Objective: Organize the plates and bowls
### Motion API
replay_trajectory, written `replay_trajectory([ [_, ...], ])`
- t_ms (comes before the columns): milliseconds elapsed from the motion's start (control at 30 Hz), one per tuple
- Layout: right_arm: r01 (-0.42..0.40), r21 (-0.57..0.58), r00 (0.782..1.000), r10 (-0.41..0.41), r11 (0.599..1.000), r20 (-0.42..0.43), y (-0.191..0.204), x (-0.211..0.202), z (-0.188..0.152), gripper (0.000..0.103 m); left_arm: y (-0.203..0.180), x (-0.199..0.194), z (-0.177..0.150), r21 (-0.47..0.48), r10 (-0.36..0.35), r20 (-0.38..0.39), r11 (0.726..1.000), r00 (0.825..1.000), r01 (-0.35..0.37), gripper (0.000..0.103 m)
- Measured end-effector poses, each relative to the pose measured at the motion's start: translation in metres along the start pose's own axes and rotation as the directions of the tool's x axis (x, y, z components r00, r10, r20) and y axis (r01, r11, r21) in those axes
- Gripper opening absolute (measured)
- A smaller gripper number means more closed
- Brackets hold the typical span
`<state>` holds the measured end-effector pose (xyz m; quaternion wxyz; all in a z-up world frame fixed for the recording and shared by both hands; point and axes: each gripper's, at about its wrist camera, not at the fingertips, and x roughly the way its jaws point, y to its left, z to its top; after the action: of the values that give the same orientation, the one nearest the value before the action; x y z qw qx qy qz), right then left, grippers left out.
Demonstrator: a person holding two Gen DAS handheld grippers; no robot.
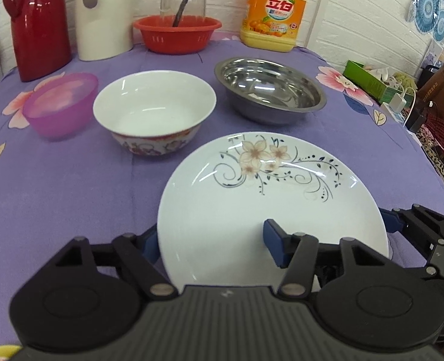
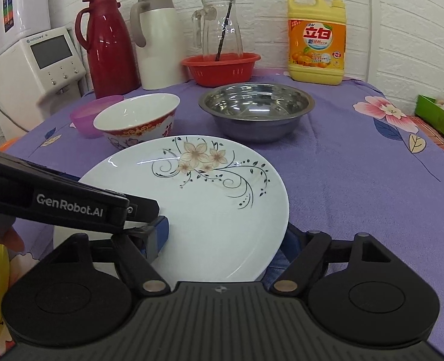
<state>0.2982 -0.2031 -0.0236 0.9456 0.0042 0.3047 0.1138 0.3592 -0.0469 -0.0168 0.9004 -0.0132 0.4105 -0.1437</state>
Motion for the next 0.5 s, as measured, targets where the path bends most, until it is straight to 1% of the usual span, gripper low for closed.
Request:
replay_trajectory([
  [133, -0.002, 0.029, 1.0, 0.001, 1.0, 0.013, 0.007, -0.02, -0.006, 0.103, -0.002, -0.022, -0.006, -0.004, -0.013, 0.033, 1.0, 0.999, 0.013, 0.056],
  [233, -0.002, 0.037, 0.999, 0.001, 0.999, 0.041, 0.015, -0.035, -0.009, 0.103, -0.002, -0.04, -0.008, -0.006, -0.02, 0.067, 1.0, 0.998, 0.021, 0.056],
  [367, 0.014, 0.018, 0.996, -0.016, 1.0, 0.09, 0.031, -0.06, -0.01, 0.103, 0.001, -0.068, -0.014, -0.014, -0.041, 0.104, 0.999, 0.994, 0.043, 0.056],
  [500, -0.014, -0.004, 0.991, 0.014, 1.0, 0.135, 0.051, -0.081, -0.01, 0.103, 0.013, -0.104, -0.031, -0.036, -0.032, 0.154, 0.999, 0.988, 0.038, 0.057],
])
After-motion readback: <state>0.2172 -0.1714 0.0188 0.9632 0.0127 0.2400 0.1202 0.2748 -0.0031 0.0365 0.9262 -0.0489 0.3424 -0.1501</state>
